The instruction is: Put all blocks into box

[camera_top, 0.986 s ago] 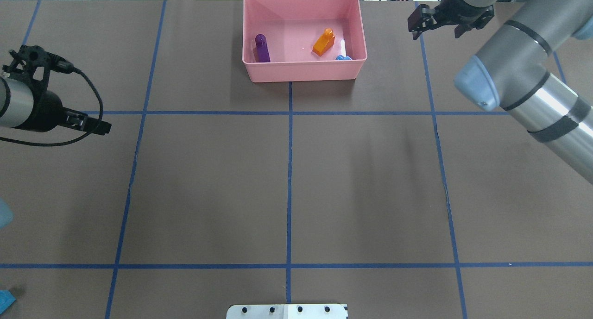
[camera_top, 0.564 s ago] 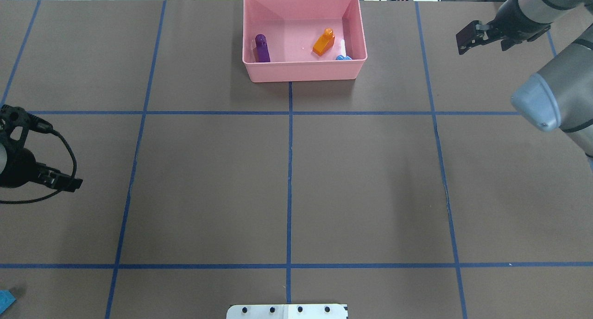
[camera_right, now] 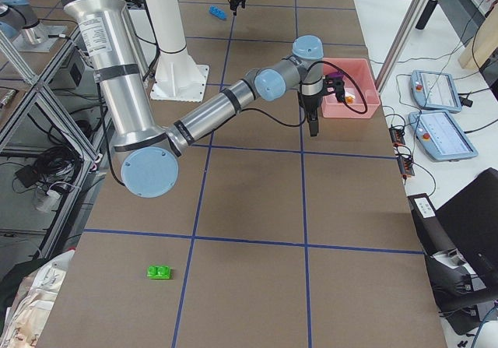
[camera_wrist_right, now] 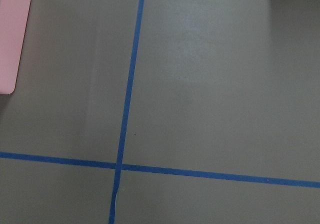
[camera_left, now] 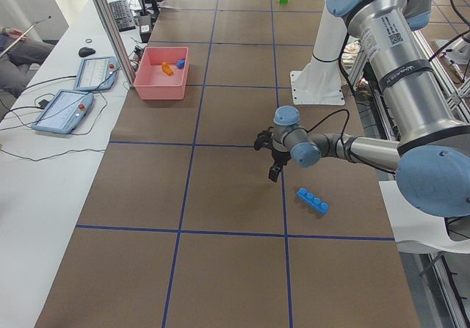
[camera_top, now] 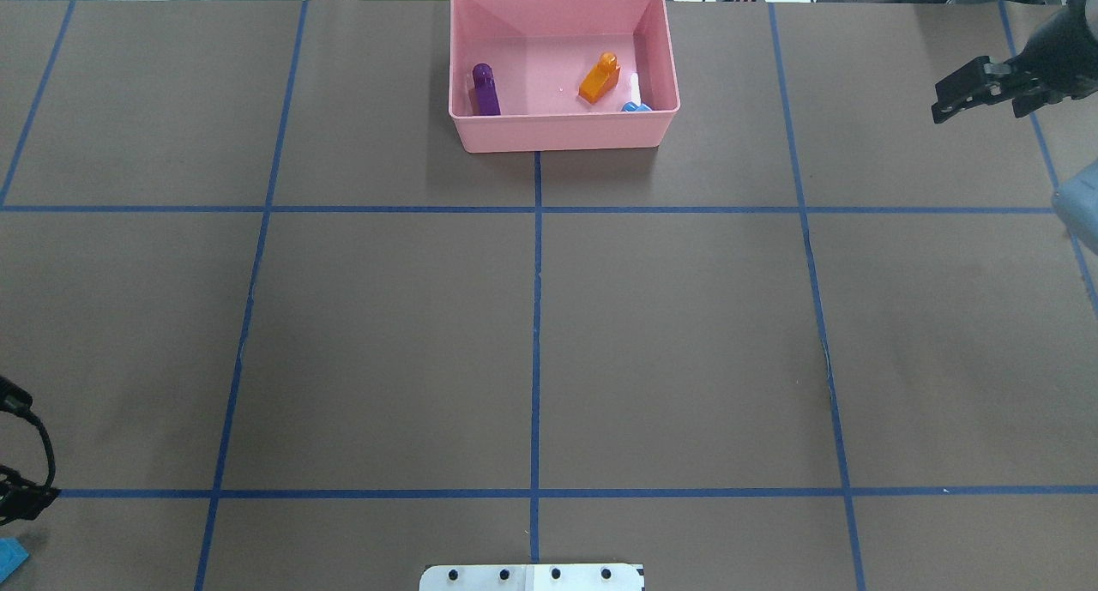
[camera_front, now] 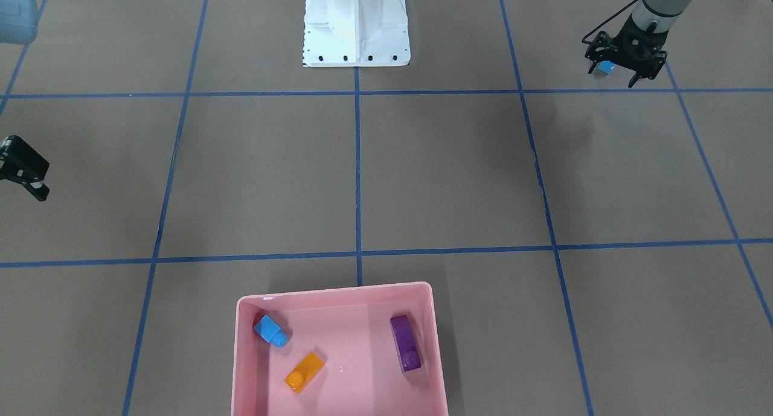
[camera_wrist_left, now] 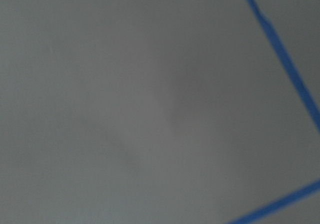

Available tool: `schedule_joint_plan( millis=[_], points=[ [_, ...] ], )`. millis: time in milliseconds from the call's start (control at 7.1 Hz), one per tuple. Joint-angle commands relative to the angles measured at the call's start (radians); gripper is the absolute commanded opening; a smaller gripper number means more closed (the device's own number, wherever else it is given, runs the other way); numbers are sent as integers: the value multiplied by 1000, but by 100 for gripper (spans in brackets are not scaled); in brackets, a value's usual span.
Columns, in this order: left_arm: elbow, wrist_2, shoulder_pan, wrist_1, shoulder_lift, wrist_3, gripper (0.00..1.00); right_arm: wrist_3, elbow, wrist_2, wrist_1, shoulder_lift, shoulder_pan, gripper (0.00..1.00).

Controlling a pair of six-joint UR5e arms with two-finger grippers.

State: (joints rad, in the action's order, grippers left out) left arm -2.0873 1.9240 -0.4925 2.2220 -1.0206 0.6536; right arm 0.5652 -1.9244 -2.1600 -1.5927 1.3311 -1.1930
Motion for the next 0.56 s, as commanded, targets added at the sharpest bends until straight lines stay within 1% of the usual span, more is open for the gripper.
schedule_joint_plan(
  millis=[0, 282, 423],
  points=[
    [15, -5, 69, 8, 106, 3, 100, -18, -35, -9, 2, 37, -13, 100],
    [71, -2, 133, 27, 97, 9, 100, -19, -41, -6, 7, 48, -13, 100],
    [76, -2, 190, 30, 84, 61, 100, -19, -41, -5, 8, 49, -13, 100]
  ],
)
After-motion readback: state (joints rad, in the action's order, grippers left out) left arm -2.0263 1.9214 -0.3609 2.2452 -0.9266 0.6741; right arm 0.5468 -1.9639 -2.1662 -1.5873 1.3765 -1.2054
